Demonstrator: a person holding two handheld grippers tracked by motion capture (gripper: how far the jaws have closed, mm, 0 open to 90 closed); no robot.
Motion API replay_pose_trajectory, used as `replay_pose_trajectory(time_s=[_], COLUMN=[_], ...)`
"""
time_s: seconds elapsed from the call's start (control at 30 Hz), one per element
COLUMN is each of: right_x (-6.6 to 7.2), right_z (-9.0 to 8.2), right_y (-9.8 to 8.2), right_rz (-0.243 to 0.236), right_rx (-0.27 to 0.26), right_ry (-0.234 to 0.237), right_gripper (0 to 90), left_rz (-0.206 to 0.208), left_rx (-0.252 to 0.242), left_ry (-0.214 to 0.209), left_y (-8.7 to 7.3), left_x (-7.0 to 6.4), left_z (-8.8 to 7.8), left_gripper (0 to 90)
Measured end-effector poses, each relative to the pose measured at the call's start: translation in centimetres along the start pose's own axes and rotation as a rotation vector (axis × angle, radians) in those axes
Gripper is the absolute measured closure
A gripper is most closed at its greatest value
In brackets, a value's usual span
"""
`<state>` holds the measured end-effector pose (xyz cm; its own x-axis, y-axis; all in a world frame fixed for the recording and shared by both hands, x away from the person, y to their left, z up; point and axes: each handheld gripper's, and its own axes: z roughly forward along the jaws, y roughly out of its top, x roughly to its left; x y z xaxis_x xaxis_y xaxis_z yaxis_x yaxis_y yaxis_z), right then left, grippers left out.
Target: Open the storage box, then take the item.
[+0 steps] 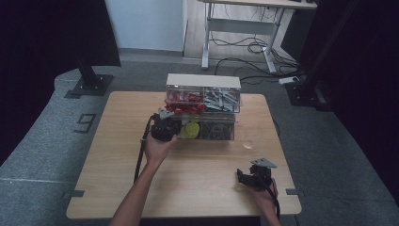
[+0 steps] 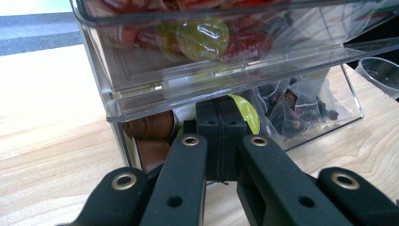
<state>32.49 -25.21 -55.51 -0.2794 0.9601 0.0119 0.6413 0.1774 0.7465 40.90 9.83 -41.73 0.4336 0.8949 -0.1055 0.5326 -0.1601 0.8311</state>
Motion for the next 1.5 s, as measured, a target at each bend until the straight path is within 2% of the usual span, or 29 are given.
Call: replay_pose_trajectory(time_s=[0.47, 0.87, 1.2, 1.27, 1.4, 1.5], right_x=[0.0, 0.1, 0.6, 0.7, 1.1, 1.4], right_z=[0.0, 0.0, 0.0, -0.1, -1.0, -1.5], right_y=[0.0, 0.0, 0.2, 0.5, 1.5, 2.5], right_rz=[0.001, -0.009, 0.010, 0.023, 0.044, 0.033], right_rx=[-0.001, -0.005, 0.012, 0.015, -0.039, -0.070], right_ry=[-0.001, 0.005, -0.009, 0.008, 0.045, 0.074], right_gripper=[18.3, 20.9, 18.3, 18.4, 22.0, 24.6], left_rz=[0.001, 0.007, -0.018, -0.014, -0.022, -0.023], left_rx=[-0.012, -0.013, -0.005, 0.003, 0.009, 0.008], left_ry=[0.009, 0.009, -0.012, -0.018, -0.030, -0.041], left_y=[1.1, 1.1, 1.0, 1.0, 1.1, 1.2], left_x=[0.1, -0.1, 0.1, 0.0, 0.0, -0.2], left_z=[0.1, 0.0, 0.4, 0.4, 0.6, 0.8], left_gripper=[90.0, 90.0, 90.0, 89.9, 89.9, 89.9])
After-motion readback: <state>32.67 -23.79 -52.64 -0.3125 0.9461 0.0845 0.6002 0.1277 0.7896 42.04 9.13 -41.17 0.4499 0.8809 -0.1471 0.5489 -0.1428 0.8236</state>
